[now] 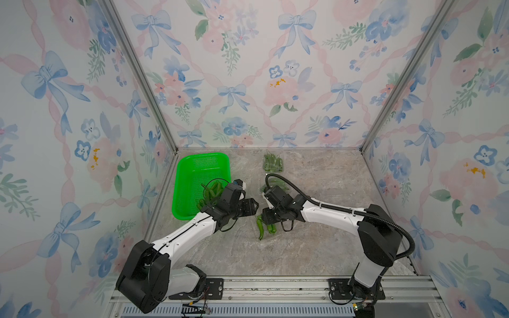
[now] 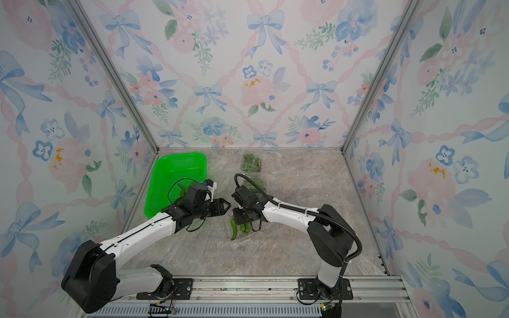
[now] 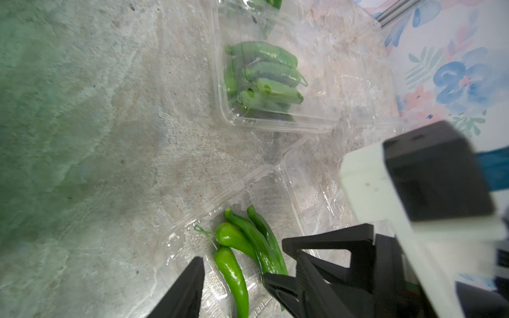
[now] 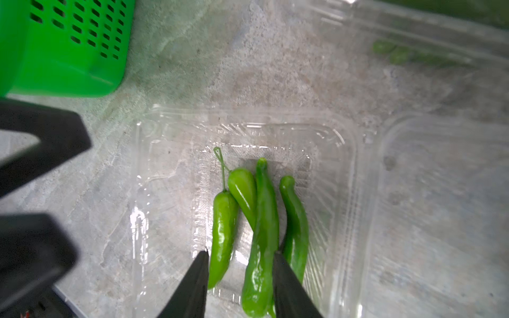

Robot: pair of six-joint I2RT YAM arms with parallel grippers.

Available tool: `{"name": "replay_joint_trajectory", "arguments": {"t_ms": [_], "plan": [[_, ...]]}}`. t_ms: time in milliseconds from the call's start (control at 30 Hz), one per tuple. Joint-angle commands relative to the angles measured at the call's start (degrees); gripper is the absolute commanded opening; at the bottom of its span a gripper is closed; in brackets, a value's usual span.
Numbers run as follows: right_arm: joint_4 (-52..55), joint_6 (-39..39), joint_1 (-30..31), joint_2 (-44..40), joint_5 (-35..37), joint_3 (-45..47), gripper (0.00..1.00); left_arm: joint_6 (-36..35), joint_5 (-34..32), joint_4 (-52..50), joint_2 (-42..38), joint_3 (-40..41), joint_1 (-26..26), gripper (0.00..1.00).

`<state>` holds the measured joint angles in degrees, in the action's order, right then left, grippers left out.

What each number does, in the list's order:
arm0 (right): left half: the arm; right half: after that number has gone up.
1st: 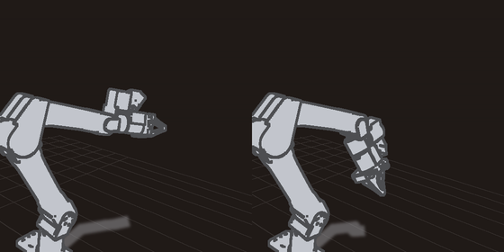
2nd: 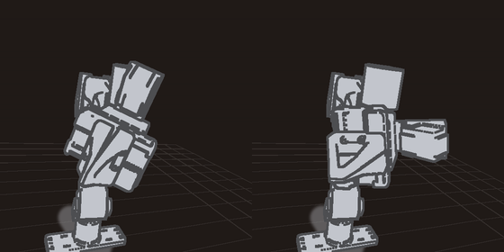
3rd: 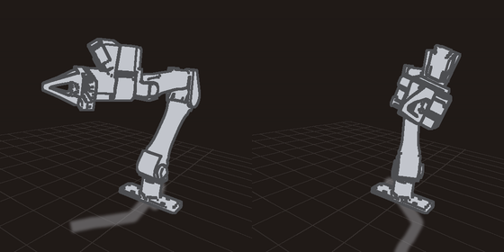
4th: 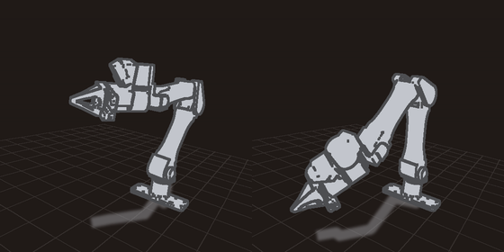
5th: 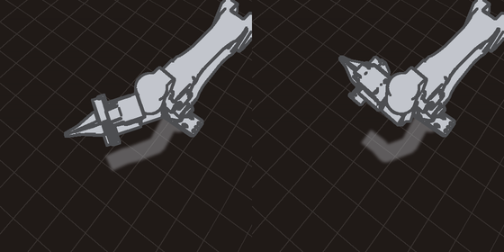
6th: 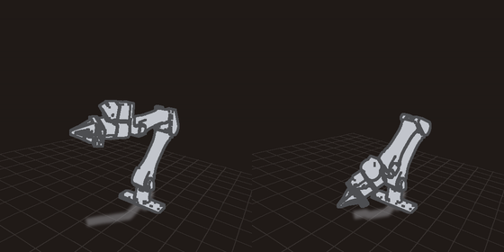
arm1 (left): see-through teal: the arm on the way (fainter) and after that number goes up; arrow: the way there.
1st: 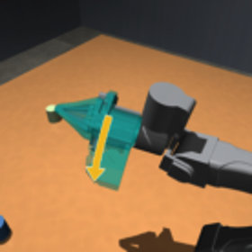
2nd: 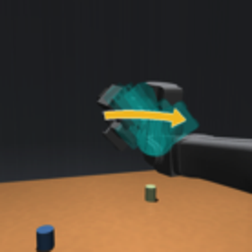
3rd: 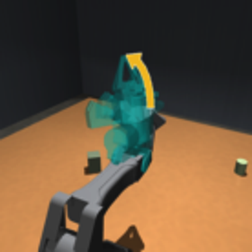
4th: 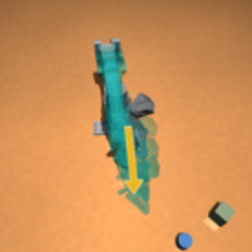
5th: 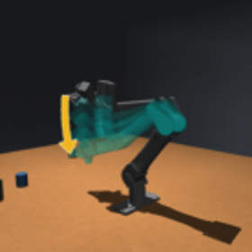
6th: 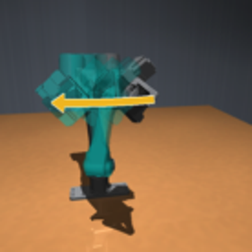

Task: Take small green peppers out of containers
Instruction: Pick up the green pepper from the packing box.

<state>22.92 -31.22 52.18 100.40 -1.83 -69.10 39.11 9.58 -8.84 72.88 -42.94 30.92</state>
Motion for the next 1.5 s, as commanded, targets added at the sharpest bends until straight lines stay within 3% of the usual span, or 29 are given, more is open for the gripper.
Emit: {"name": "replay_joint_trajectory", "arguments": {"t_ms": [0, 233, 967, 1300, 1467], "plan": [[1.85, -2.7, 1.36, -1.2, 2.76, -0.5, 0.39, 0.6, -2.2, 0.92, 0.51, -0.8, 0.59, 0.56], [4.3, -2.94, 2.44, 0.93, 5.19, -0.98, 0.39, 1.91, -6.03, 1.1, -2.1, 1.16, -0.08, 0.56], [4.69, -3.23, 2.92, 6.34, 5.69, -0.51, 0.36, 2.2, -5.36, 1.3, -4.84, 2.51, -3.61, 0.56], [6.15, -2.88, 2.92, 5.32, 6.35, -1.18, 0.21, 2.02, -4.84, 1.48, -5.96, 2.95, -5.43, 0.56], [7.44, -2.79, 2.91, 2.58, 6.74, -1.12, 0.19, 1.72, -4.25, 1.46, -6.83, 3.04, -6.78, 0.56]]}}
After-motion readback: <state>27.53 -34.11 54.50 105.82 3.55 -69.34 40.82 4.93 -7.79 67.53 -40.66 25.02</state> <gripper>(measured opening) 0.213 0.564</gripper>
